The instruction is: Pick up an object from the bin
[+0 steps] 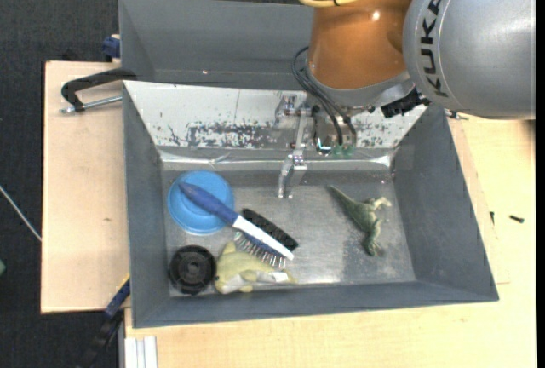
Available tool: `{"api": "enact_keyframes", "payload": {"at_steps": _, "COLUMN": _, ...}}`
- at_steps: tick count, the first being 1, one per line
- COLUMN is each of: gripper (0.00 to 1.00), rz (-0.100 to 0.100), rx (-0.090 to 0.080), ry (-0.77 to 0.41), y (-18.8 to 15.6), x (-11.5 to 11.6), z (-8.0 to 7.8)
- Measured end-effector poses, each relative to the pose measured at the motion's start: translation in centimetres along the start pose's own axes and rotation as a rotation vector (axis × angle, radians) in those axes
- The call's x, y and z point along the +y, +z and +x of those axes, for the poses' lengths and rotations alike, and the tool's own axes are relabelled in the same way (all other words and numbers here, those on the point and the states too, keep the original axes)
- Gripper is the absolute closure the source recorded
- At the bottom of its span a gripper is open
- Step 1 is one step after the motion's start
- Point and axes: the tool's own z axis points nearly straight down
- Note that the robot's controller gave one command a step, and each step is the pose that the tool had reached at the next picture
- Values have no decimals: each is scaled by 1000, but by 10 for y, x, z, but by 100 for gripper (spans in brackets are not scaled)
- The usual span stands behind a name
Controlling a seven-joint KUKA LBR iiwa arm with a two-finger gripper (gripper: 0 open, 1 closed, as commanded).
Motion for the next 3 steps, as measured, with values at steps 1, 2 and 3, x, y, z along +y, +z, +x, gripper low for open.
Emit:
{"api": "enact_keyframes", "payload": {"at_steps": 1, "gripper": 0, "rz": 1, "rx": 2, "ry": -66, "y": 136, "x": -11, "z": 69}}
{"api": "enact_keyframes", "payload": {"at_steps": 2, "gripper": 100, "rz": -1, "rx": -11, "ry": -65, "y": 130, "x": -11, "z": 65}}
{"api": "enact_keyframes", "payload": {"at_steps": 3, "gripper": 100, "rz": -1, "rx": -19, "ry": -79, "y": -6, "x": -3, "z": 53}}
